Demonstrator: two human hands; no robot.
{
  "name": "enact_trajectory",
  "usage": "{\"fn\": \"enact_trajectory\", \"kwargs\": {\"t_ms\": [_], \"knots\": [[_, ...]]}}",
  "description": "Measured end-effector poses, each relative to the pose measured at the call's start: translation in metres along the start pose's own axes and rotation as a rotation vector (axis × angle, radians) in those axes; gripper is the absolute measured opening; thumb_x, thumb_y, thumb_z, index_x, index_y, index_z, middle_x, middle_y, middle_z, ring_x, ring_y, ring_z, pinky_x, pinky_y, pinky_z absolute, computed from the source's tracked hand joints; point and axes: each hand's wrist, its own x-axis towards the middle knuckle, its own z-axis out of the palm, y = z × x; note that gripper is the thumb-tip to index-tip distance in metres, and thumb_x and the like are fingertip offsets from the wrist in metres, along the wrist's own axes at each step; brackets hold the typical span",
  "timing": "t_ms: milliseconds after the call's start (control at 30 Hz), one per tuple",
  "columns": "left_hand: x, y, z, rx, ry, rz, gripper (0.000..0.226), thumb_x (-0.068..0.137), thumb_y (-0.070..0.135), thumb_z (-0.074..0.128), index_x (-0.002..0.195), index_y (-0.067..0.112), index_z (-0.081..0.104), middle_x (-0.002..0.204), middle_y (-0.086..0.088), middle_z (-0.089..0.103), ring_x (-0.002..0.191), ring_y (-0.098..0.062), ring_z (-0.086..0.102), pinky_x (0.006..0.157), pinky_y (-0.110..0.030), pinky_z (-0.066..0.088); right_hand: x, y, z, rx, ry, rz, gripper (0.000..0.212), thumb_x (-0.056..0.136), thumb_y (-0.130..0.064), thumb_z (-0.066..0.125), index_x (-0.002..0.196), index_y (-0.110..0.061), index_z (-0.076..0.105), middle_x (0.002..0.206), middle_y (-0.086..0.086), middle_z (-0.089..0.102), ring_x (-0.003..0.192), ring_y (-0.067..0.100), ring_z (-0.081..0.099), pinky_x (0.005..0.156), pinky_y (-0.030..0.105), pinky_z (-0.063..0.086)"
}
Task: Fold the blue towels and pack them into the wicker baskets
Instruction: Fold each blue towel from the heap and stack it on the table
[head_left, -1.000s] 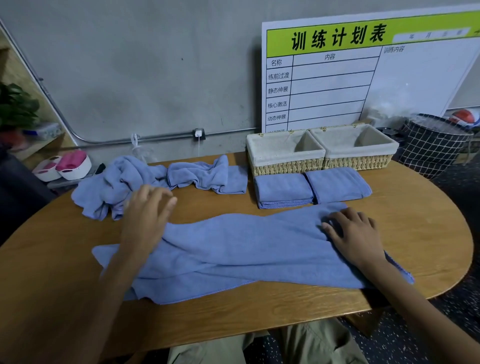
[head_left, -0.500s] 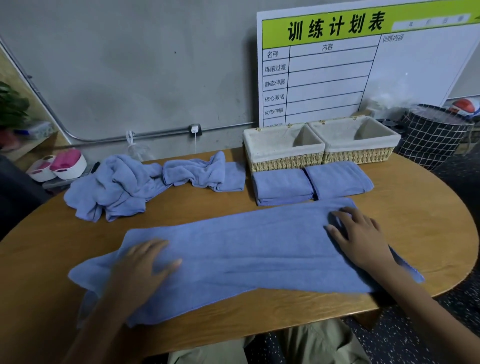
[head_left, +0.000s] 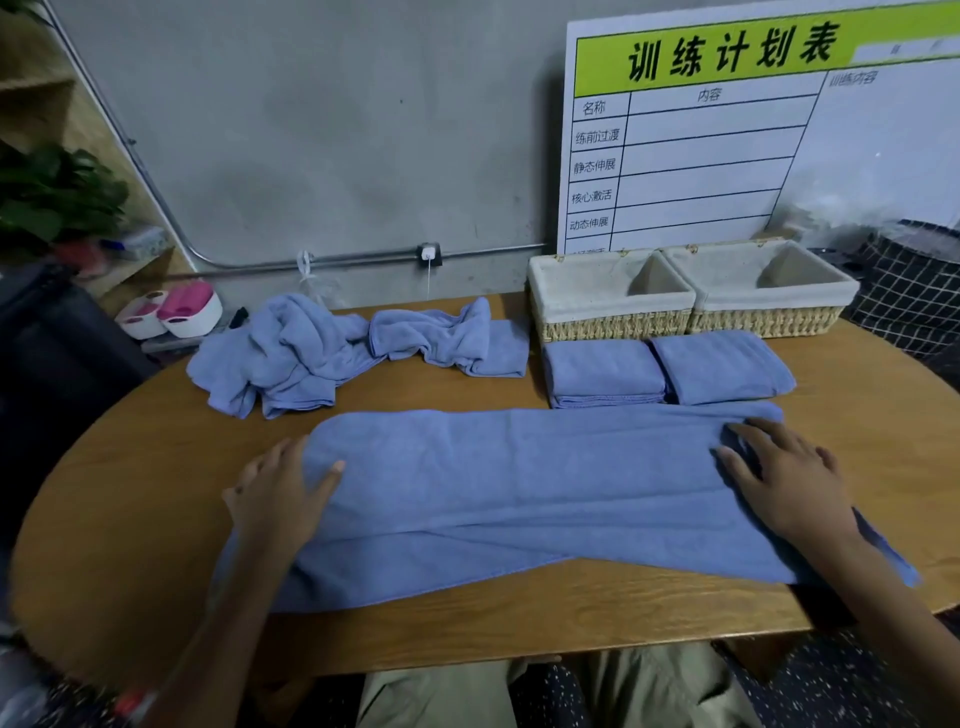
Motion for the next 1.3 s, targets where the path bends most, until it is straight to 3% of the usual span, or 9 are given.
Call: {"fn": "enact_trajectory", "kwargs": {"t_ms": [133, 267, 433, 567, 833, 967, 1100, 1167, 1300], "knots": [[-0.015, 0.000, -0.011, 0.022, -0.012, -0.048, 0.069, 0.092, 0.070, 0.045, 0.147, 0.029, 0.041, 0.152, 0.000, 0.043, 0.135, -0.032, 0.041, 0.104, -0.056, 0.035, -0.004, 0.002, -0.001, 0.010, -0.031, -0.001, 0.045, 0.098, -0.044, 0.052, 0.134, -0.019, 0.059, 0.144, 0.006, 0.052, 0.131, 0.031, 0.049, 0.102, 0.052, 0.034], [-0.019, -0.024, -0.013, -0.026, -0.112, -0.107, 0.072, 0.078, 0.079, 0.054, 0.130, 0.029, 0.053, 0.121, -0.002, 0.064, 0.111, -0.030, 0.060, 0.096, -0.052, 0.047, -0.015, 0.010, 0.001, 0.005, -0.033, -0.034, 0.047, 0.098, -0.044, 0.052, 0.136, -0.018, 0.058, 0.144, 0.006, 0.052, 0.132, 0.030, 0.049, 0.102, 0.052, 0.036], [0.015, -0.011, -0.038, -0.438, -0.311, -0.070, 0.024, 0.078, 0.012, 0.077, 0.068, 0.001, 0.059, 0.064, -0.008, 0.059, 0.066, -0.022, 0.055, 0.064, -0.034, 0.039, -0.004, 0.006, 0.000, 0.001, -0.055, -0.047, 0.045, 0.097, -0.043, 0.054, 0.133, -0.016, 0.060, 0.141, 0.009, 0.054, 0.128, 0.032, 0.051, 0.102, 0.051, 0.037], [0.033, -0.009, -0.035, -0.530, -0.233, 0.038, 0.027, 0.078, 0.022, 0.073, 0.085, -0.003, 0.067, 0.082, -0.018, 0.070, 0.084, -0.037, 0.067, 0.068, -0.037, 0.045, 0.001, 0.002, 0.000, 0.003, -0.049, -0.046, 0.045, 0.098, -0.045, 0.052, 0.133, -0.019, 0.059, 0.142, 0.006, 0.053, 0.130, 0.029, 0.050, 0.104, 0.048, 0.035], [0.039, -0.019, -0.050, -0.905, -0.208, -0.042, 0.050, 0.072, 0.024, 0.089, 0.109, 0.005, 0.063, 0.102, -0.011, 0.070, 0.095, -0.027, 0.065, 0.084, -0.042, 0.051, 0.001, 0.002, -0.003, 0.003, -0.069, -0.049, 0.047, 0.099, -0.049, 0.048, 0.136, -0.021, 0.057, 0.144, 0.004, 0.051, 0.132, 0.027, 0.048, 0.105, 0.046, 0.034], [0.050, -0.021, -0.041, -0.544, 0.034, 0.055, 0.056, 0.071, -0.005, 0.085, 0.120, 0.001, 0.059, 0.113, -0.018, 0.059, 0.108, -0.039, 0.058, 0.080, -0.036, 0.047, 0.003, 0.004, -0.003, -0.003, -0.060, -0.057, 0.046, 0.099, -0.048, 0.048, 0.135, -0.020, 0.058, 0.143, 0.005, 0.052, 0.131, 0.028, 0.049, 0.104, 0.048, 0.034], [0.026, -0.005, -0.032, -0.027, 0.363, 0.209, 0.038, 0.075, 0.010, 0.079, 0.111, 0.014, 0.066, 0.107, -0.015, 0.051, 0.094, -0.038, 0.053, 0.074, -0.051, 0.047, 0.003, 0.004, 0.000, 0.001, -0.048, -0.069, 0.044, 0.099, -0.046, 0.050, 0.133, -0.019, 0.059, 0.141, 0.006, 0.054, 0.128, 0.030, 0.051, 0.103, 0.050, 0.036], [0.004, 0.012, -0.017, -0.149, 0.258, 0.270, 0.027, 0.088, 0.028, 0.066, 0.111, 0.014, 0.070, 0.115, -0.014, 0.056, 0.100, -0.039, 0.056, 0.083, -0.054, 0.048, 0.003, 0.004, 0.001, -0.006, -0.054, -0.065, 0.044, 0.099, -0.045, 0.050, 0.133, -0.018, 0.059, 0.141, 0.007, 0.054, 0.128, 0.031, 0.051, 0.103, 0.050, 0.035], [-0.006, 0.006, 0.016, -0.070, 0.015, 0.396, 0.062, 0.090, 0.062, 0.031, 0.128, 0.026, 0.065, 0.133, 0.000, 0.061, 0.116, -0.029, 0.060, 0.093, -0.052, 0.049, 0.005, 0.007, -0.001, -0.006, -0.062, -0.063, 0.051, 0.100, -0.053, 0.043, 0.136, -0.020, 0.057, 0.144, 0.006, 0.052, 0.130, 0.030, 0.049, 0.102, 0.048, 0.033]]}}
